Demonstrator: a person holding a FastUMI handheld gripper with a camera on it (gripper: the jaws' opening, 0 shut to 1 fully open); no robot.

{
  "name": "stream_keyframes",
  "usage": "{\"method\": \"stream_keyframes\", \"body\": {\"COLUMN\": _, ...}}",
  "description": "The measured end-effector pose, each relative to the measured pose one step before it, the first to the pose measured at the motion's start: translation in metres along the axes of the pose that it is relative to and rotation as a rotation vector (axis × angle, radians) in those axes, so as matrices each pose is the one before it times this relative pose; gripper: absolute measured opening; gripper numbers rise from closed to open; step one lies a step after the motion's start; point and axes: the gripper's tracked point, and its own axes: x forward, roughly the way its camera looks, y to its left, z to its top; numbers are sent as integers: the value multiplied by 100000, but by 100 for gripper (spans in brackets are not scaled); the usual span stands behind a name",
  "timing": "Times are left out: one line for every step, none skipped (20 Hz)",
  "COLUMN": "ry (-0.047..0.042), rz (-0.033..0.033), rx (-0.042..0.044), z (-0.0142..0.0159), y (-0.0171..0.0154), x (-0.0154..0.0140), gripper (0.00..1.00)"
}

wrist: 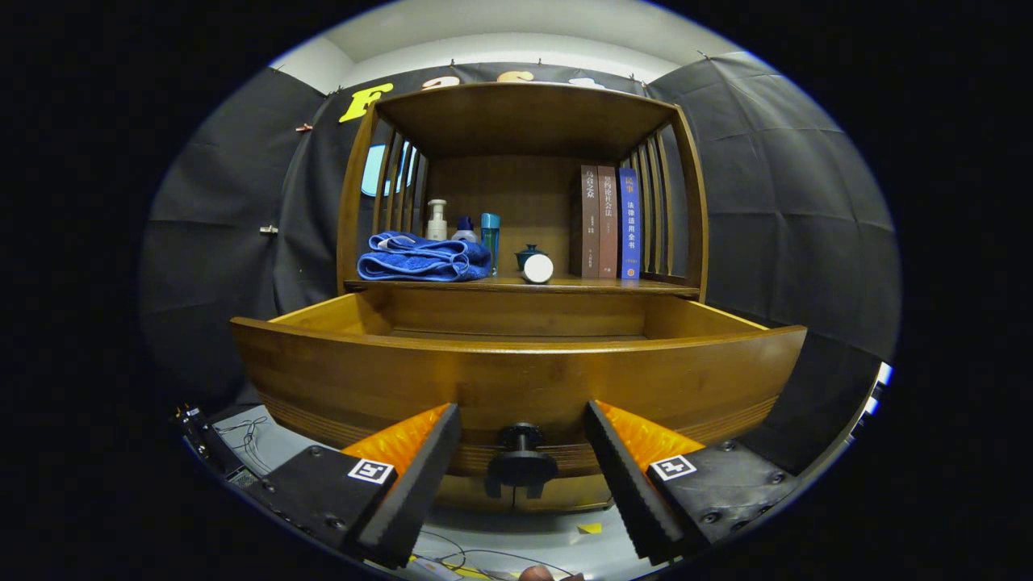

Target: Pull open the drawer, take out the items inside it, and place them on the countertop above the cabinet.

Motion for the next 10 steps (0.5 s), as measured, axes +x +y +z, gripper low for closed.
{"method": "stream_keyframes", "body": {"ry": 580, "rz": 41, "rx": 965, "z": 3, "y": 18, "x": 97, "gripper": 99}}
{"method": "stream_keyframes", "body": {"ry": 245, "rz": -31, "rx": 582, "z": 93, "y": 53, "x": 196, "gripper": 99}}
{"method": "stream_keyframes", "body": {"ry": 787, "rz": 4, "rx": 111, "z": 58, "y": -12, "x": 443, "gripper": 100}}
{"method": "stream_keyframes", "body": {"ry": -561, "rz": 148, "rx": 103, "z": 131, "y": 39, "x": 490, "gripper": 100}}
{"method": "stream_keyframes", "body": {"ry": 433, "rz": -60, "rx": -569, "z": 44, "y": -35, "x": 606, "gripper": 100}}
{"method": "stream_keyframes", "body": {"ry": -286, "rz": -94, "rx": -678, "z": 184, "y": 32, "x": 495, "gripper": 100}}
{"method": "stream_keyframes", "body": {"ry": 450, "rz": -148, "rx": -746, "z": -18, "y": -39, "x": 640, "gripper": 100}}
{"method": "stream_keyframes", "body": {"ry": -48, "rz": -134, "rx": -359, "z": 160, "y": 0, "x": 639, "gripper": 100}}
{"method": "stream_keyframes", "body": {"ry": 468, "rz": -31, "rx": -30, "z": 178, "y": 38, "x": 669, "gripper": 100}}
{"method": "stream_keyframes", "body": {"ry": -1159, "rz": -28, "rx": 149, "z": 488, "y": 56, "x": 751, "gripper": 100}}
